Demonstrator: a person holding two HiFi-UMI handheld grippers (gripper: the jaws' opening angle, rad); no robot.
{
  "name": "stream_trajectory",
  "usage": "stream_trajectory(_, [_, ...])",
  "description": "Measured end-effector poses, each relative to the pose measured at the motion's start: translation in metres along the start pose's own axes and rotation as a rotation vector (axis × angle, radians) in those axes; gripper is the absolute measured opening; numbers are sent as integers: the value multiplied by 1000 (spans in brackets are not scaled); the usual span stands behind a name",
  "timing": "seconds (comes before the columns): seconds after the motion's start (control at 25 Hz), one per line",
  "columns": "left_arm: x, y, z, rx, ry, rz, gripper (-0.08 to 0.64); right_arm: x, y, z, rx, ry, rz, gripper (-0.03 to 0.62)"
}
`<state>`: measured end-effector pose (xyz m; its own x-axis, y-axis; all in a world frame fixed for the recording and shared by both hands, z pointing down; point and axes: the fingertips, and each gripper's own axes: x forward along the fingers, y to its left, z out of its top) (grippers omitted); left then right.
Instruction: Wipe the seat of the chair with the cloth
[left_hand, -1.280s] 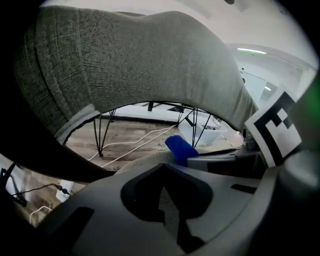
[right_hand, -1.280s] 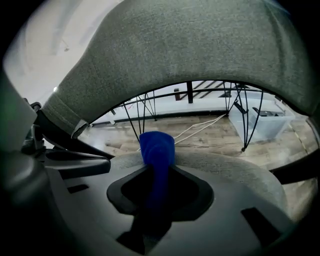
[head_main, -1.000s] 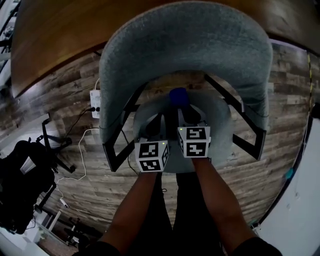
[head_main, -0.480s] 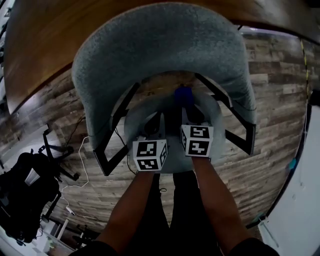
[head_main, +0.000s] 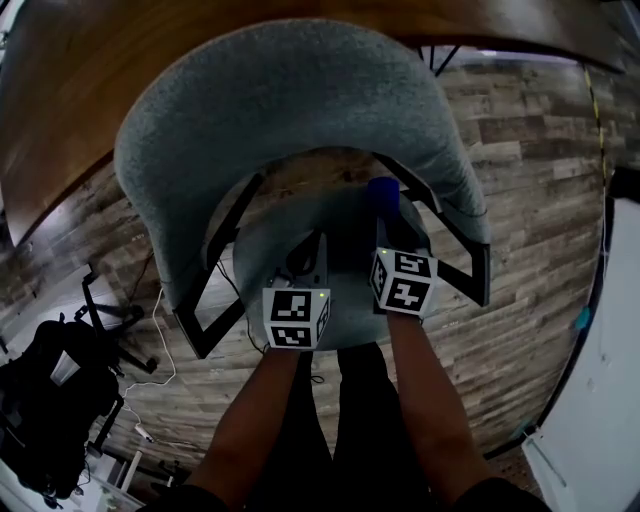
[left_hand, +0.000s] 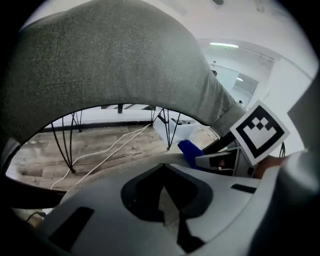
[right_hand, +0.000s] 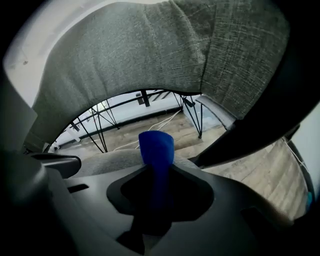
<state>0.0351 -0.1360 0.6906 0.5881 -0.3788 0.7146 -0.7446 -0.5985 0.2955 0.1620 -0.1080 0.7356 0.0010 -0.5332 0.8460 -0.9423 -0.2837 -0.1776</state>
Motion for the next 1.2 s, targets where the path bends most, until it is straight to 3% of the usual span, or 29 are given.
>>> stream_trajectory(0.44, [0, -21, -3, 26, -1, -52, 3, -9, -43, 0, 103, -27, -82, 103])
stream_trajectory(0.64, [-11, -22, -6, 47, -11, -59, 3, -17, -36, 4, 48, -52, -89, 103])
stream_trajectory(0.8, [-23, -11, -11, 2, -32, -35, 3, -24, -10, 7, 13, -70, -37, 103])
stream_trajectory(1.0, [-51, 21, -24, -51, -53, 23, 3, -29, 47, 3, 16, -74, 94, 103])
stream_trajectory(1.2, [-85, 52, -54, -132, -52, 103, 3, -29, 113, -16, -64, -33, 219, 103])
